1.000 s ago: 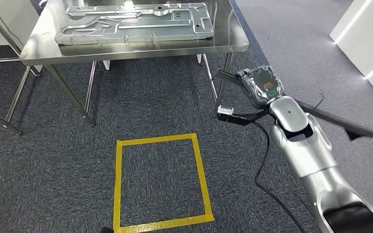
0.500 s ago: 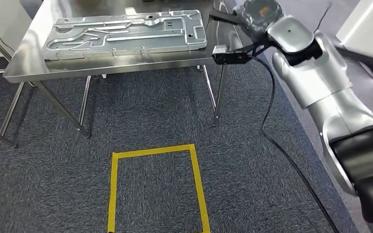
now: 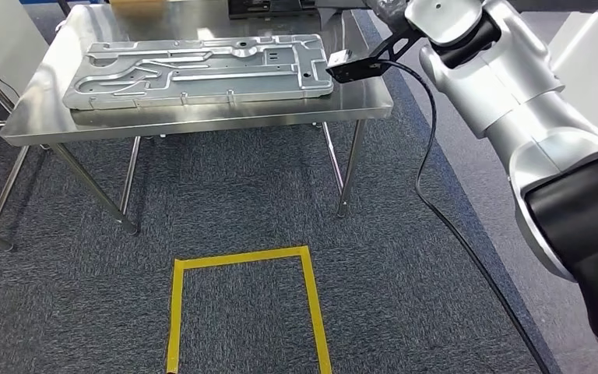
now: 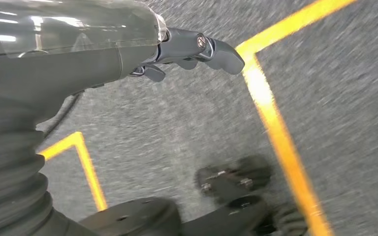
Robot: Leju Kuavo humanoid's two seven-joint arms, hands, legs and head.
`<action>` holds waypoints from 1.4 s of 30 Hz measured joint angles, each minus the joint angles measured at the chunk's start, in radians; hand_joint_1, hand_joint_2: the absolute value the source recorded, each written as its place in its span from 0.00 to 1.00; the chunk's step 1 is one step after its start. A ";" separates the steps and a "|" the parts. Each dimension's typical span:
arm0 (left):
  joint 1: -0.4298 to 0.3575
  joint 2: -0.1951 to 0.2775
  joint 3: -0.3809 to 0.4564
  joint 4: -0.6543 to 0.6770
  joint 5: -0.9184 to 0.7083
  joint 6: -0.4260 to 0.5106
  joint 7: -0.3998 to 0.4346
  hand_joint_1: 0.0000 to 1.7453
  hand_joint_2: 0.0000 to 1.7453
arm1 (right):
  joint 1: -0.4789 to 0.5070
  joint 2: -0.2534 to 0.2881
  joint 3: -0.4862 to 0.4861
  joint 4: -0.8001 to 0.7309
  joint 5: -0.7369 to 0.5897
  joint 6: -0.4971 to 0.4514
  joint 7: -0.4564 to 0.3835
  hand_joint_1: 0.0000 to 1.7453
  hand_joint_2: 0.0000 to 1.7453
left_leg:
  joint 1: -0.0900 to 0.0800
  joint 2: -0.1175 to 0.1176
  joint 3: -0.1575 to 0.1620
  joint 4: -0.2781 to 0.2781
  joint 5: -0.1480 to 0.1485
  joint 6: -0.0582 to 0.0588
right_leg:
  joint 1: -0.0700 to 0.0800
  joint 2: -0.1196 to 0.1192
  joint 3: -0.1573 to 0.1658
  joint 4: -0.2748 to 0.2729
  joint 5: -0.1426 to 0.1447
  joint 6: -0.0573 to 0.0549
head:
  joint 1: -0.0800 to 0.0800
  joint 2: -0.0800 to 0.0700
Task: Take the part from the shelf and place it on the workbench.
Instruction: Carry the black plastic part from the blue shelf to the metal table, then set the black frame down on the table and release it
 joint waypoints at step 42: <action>0.004 -0.012 0.030 0.000 0.019 -0.015 0.001 0.00 1.00 | -0.013 0.076 0.110 0.172 -0.083 -0.042 -0.020 1.00 1.00 | -0.012 -0.022 0.089 0.012 -0.095 -0.018 | 0.016 -0.003 -0.022 -0.156 0.154 -0.025 | -0.003 0.000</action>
